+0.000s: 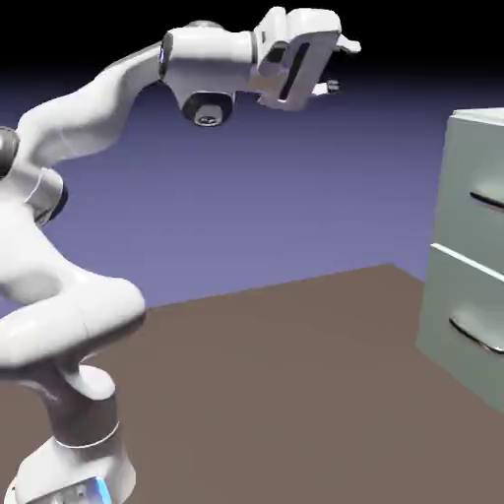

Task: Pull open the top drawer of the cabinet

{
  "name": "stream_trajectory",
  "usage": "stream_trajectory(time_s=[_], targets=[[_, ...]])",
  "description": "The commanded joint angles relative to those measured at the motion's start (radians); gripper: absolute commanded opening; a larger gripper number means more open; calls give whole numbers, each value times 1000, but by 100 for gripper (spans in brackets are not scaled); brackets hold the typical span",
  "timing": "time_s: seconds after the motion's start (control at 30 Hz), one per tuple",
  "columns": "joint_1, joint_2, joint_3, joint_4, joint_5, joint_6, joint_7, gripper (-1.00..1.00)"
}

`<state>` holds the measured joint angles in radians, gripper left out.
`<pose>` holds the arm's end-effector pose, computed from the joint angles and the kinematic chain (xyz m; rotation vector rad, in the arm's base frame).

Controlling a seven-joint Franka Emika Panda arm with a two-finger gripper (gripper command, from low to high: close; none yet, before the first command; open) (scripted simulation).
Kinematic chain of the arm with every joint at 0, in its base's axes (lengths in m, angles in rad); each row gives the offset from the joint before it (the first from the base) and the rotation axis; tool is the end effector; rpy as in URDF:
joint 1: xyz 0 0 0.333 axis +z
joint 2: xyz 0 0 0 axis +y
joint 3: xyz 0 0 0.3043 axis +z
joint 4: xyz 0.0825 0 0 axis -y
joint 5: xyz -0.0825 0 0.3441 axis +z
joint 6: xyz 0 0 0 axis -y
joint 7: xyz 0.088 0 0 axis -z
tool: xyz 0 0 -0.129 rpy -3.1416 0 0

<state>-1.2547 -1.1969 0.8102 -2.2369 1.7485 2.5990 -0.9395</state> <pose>0.3811 0.0408 0.6977 2.1644 -0.1685 2.0718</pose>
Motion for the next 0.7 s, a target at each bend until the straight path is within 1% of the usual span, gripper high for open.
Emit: stream_trajectory(time_s=[0.0,0.67], targets=[[-32,-16,20,14,44,-11,-42,0],[-662,-327,423,299,913,-229,-878,0]])
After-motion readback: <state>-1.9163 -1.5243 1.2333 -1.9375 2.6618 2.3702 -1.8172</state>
